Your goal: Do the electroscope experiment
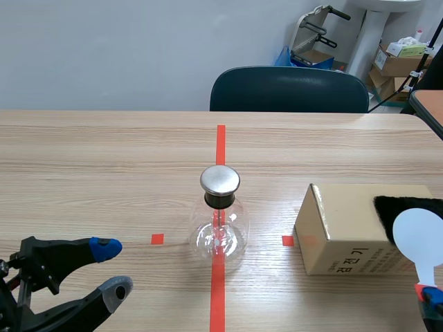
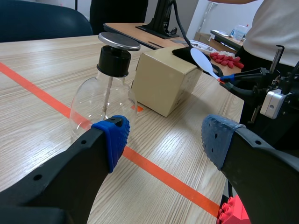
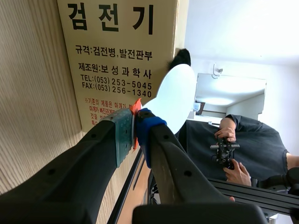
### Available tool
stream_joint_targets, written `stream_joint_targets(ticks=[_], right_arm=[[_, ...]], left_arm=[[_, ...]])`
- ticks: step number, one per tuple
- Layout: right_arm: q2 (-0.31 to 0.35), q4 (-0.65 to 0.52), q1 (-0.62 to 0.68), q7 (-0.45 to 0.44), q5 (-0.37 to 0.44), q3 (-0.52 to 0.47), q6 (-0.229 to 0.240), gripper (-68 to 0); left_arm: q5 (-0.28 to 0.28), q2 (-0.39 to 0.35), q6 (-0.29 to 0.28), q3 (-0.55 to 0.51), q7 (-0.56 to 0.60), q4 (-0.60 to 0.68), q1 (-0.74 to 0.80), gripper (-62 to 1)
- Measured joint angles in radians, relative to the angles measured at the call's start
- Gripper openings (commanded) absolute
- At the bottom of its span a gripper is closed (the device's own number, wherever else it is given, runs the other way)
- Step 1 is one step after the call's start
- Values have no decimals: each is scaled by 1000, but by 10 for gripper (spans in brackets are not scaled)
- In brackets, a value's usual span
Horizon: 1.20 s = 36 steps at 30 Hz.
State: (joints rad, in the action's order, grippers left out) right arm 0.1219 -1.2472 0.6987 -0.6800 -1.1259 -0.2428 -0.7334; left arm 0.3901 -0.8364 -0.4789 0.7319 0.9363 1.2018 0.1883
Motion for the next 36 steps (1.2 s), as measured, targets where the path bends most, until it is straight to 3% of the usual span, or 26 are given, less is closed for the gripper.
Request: stream_joint_targets(ticks=[20, 33, 36], right_arm=[[0, 0, 0, 5, 0, 0, 0, -656], [0, 0, 0, 7, 0, 0, 0, -656], [0, 0, 0, 7, 0, 0, 0, -656]], left_arm=[[4, 0, 0, 0, 0, 0, -1, -254], [4, 6, 111, 0, -53, 0, -55, -473], [4, 23, 142, 0, -97, 0, -71, -492]])
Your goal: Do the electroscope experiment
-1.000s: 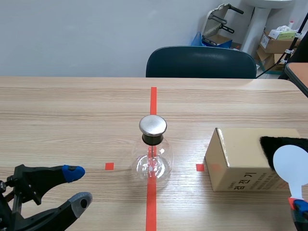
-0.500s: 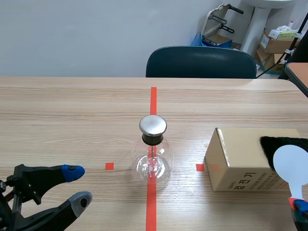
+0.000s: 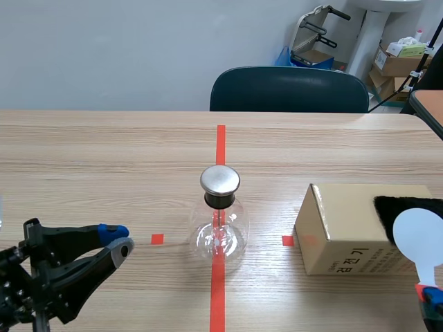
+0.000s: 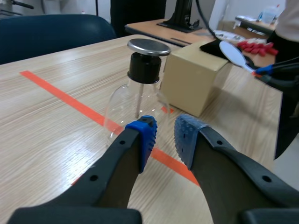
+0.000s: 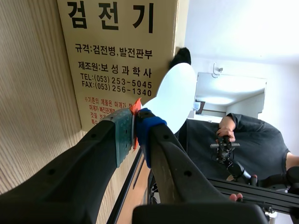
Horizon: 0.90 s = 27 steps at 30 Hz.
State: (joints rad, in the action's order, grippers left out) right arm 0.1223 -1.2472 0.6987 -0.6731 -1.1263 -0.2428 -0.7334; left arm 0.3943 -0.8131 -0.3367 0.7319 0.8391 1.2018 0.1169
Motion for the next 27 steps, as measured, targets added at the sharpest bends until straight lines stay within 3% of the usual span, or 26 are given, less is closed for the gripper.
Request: stream_joint_targets(ticks=[19, 27], right_arm=[[0, 0, 0, 0, 0, 0, 0, -656], [0, -27, 7, 0, 39, 0, 0, -656]], left_arm=[[-23, 115, 149, 0, -220, 0, -101, -539], [-23, 135, 198, 0, -246, -1, -119, -539]])
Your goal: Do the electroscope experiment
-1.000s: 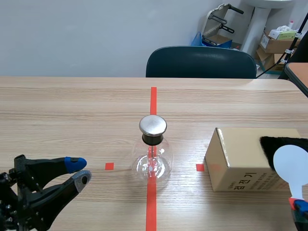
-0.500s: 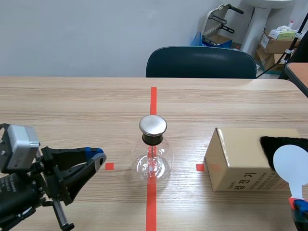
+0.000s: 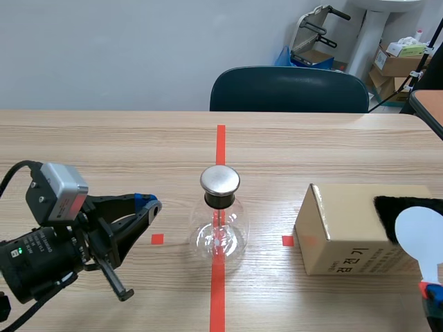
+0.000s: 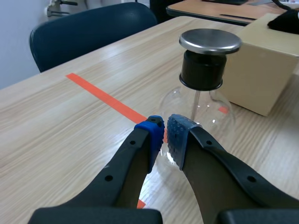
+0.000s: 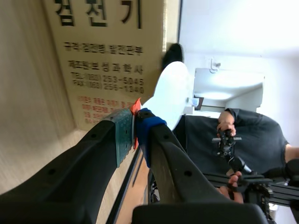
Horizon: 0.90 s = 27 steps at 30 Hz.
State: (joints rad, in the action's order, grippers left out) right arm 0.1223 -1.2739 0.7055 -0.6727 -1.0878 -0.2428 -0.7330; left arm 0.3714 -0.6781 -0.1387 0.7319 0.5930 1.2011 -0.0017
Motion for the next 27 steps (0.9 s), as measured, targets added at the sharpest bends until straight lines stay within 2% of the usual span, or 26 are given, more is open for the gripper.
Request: stream_joint_targets(ticks=[2, 7, 10, 13, 16, 18, 25, 27], right_arm=[[0, -39, 14, 0, 11, 0, 0, -656], [0, -165, 55, 5, 55, 0, 11, -656], [1, -261, 71, 55, 65, 0, 17, -656], [8, -353, 71, 95, 83, 0, 74, -656], [17, -431, 71, 112, 95, 0, 110, -656], [24, -473, 71, 135, 112, 8, 113, -656], [71, -528, 34, 269, 100, 133, 114, -656], [84, -528, 10, 313, 78, 173, 114, -656]], left_arm=[[0, 14, 5, 0, -39, -5, -6, -539], [0, 49, 15, 0, -35, -74, -29, -539], [0, 72, 15, 0, -35, -134, -46, -539], [0, 94, 15, 0, -35, -184, -66, -539], [0, 109, 15, 0, -35, -223, -84, -539], [0, 119, 15, 0, -35, -247, -91, -539], [-6, 136, 12, 0, -21, -291, -93, -539], [-48, 141, 5, 0, -21, -297, -93, -539]])
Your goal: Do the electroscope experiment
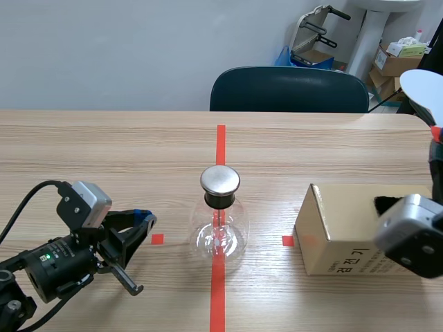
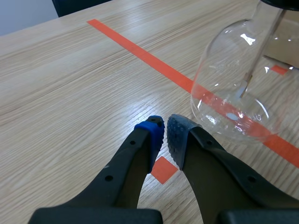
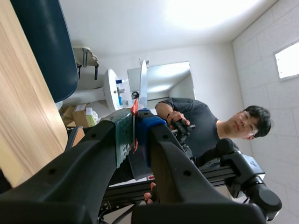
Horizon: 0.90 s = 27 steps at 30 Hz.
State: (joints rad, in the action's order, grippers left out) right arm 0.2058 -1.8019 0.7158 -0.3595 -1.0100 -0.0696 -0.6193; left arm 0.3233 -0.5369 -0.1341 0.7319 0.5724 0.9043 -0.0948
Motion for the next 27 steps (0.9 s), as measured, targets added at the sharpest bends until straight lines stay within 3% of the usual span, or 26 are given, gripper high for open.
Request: stream_joint_targets(ticks=[3, 10, 14, 20, 24, 27], right_arm=[[3, 0, -40, 55, -39, 52, 2, -656], [8, 0, -122, 165, -131, 185, 22, -656], [8, 0, -151, 219, -168, 259, 32, -656], [8, 0, -193, 320, -241, 370, 34, -656], [8, 11, -217, 373, -286, 424, 73, -656], [8, 53, -235, 387, -308, 452, 77, -656]], left_arm=[[-51, 16, -21, 0, -1, -6, 2, -539], [-53, 27, -16, 33, 0, -6, 2, -539], [-100, 31, -16, 48, 0, -6, 3, -539], [-99, 35, -16, 48, 0, -6, 3, -539], [-99, 35, -16, 48, 0, -6, 3, -539], [-99, 35, -16, 48, 0, -6, 3, -539]])
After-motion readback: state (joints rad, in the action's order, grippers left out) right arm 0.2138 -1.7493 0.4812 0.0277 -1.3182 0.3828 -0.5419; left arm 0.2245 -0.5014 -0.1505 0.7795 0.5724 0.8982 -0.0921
